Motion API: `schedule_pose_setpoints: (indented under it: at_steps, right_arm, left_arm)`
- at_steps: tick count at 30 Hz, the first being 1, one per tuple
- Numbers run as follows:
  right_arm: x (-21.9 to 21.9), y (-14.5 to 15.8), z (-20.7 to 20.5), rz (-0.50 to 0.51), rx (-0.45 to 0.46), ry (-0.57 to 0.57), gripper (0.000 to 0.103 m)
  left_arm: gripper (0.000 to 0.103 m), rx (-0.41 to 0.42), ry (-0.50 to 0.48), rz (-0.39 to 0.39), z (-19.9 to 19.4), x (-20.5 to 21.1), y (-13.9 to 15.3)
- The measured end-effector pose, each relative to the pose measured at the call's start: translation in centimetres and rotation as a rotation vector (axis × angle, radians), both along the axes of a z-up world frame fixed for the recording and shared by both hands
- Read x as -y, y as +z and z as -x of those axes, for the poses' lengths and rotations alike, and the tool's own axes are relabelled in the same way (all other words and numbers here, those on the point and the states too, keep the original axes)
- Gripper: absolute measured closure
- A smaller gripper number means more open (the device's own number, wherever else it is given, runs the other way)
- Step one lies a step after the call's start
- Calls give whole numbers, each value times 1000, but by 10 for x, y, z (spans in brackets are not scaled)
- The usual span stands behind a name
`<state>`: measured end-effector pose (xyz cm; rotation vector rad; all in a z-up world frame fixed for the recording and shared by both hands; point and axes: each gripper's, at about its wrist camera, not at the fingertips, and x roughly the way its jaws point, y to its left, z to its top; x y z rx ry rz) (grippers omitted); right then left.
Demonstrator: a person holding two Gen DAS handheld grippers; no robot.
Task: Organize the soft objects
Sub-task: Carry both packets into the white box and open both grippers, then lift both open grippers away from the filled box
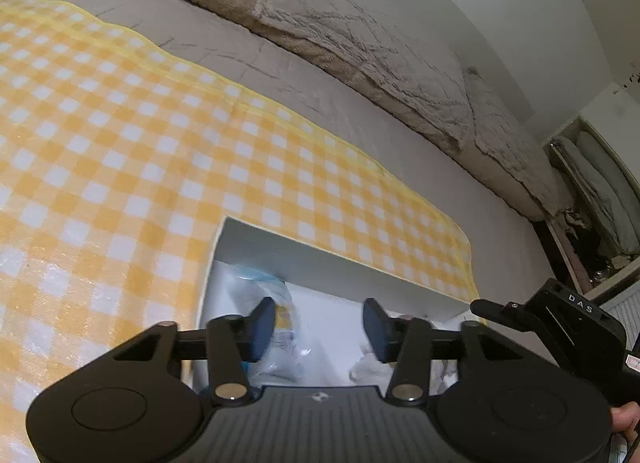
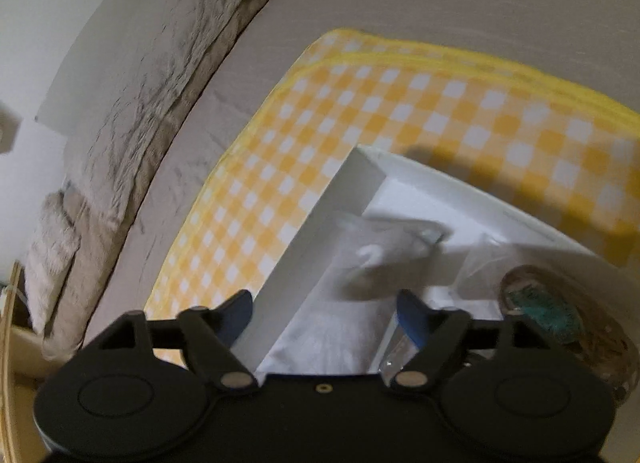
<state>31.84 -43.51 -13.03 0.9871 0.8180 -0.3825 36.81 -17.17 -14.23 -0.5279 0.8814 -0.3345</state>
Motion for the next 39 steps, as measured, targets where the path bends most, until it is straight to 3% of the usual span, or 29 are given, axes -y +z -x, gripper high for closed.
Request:
schedule_pose_setpoints:
  at_steps: [7,11,18,22,27,33,39]
  right_arm:
    - [4,12,-2,115,-17,107,23]
    - [2,11,-1,157,-51,200,23]
    - [-6,-10,-8,126,-95,283,25]
    - [-10,-17,-11,76,-15,307,28]
    - [-15,-5,-12,56,90,346,31]
    - [-25,17,-10,152,63,403,31]
    - [-30,51,20,308,59,484,31]
  left_arm:
    - [49,-1,-55,-21,2,7,0]
    - [49,0,-117,-85,3,14,2]
    - [49,-28,-194,-117,2,26,-8]
    - [49,3,-214,-151,4,28,-7]
    - [49,32,-227,-167,7,29,1]
    - [47,81,-249,-205,20,27,20]
    - [42,134,-253,-232,41,18,47]
